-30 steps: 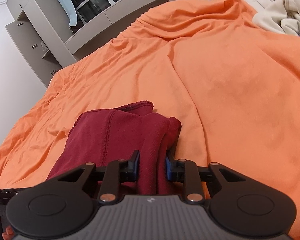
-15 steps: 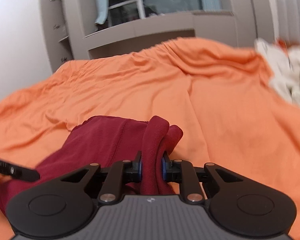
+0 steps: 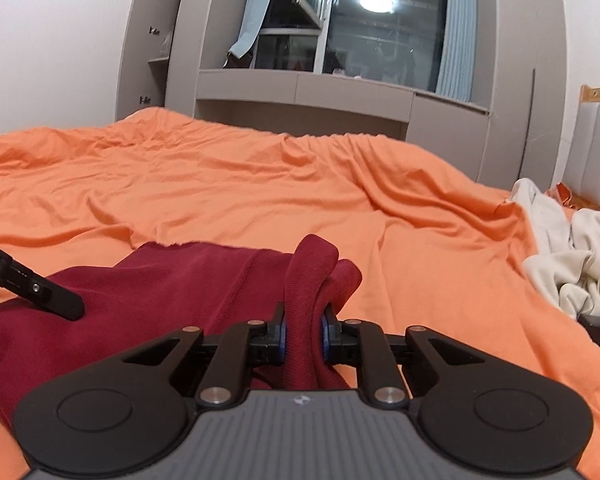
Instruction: Fold small clothes
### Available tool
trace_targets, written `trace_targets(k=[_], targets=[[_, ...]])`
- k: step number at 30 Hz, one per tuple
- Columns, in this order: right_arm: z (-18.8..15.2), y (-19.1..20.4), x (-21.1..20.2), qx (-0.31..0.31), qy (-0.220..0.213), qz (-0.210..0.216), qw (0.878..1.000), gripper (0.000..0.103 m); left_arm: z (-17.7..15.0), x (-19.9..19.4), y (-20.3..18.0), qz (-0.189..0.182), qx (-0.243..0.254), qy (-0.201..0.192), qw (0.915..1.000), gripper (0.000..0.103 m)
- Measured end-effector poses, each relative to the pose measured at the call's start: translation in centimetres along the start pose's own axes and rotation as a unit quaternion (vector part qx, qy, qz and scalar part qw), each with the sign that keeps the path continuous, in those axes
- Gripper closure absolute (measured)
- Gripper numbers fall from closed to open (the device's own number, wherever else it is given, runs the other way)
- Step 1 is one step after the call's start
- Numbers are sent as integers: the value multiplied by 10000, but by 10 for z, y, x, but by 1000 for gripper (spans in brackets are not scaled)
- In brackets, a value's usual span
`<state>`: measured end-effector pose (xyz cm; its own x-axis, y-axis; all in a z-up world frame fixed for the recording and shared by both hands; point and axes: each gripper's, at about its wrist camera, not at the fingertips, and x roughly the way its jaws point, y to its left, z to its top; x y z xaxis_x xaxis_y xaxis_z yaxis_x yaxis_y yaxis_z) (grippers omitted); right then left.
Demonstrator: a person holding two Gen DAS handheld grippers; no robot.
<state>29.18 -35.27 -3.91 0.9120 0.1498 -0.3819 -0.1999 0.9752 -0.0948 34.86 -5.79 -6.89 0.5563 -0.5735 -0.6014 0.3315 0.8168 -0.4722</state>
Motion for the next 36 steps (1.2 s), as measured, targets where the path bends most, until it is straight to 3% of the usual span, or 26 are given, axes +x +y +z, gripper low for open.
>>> trace_targets(k=[6,12,17,20,23,27,30,36], targets=[[2,6,-10,-236,-493,-103,9985,87,4,-12,-11,-9,248,-320,9992,79],[7,14,-11,-229,-956,-89,9951,87,8,-33,-24,235,569,-910,9939,81],[19,10,21,509,-784,381,9949,87,19,-48,-31,582,993,-1208,9860,81],[25,13,41,855,-597,734,9918,87,26,-56,-24,898,1005,-1304,9823,81],[25,14,60,1091,-192,1051,9883,86,32,-61,-12,1122,894,-1219,9821,81],[11,7,80,1287,321,969,9864,85,34,-49,17,1250,336,-702,9891,80],[5,-3,83,1572,411,1003,9816,83,32,-39,35,1219,-107,-516,9911,78],[-3,-6,84,1666,495,844,9812,69,29,-32,37,1363,-59,-474,9895,67]])
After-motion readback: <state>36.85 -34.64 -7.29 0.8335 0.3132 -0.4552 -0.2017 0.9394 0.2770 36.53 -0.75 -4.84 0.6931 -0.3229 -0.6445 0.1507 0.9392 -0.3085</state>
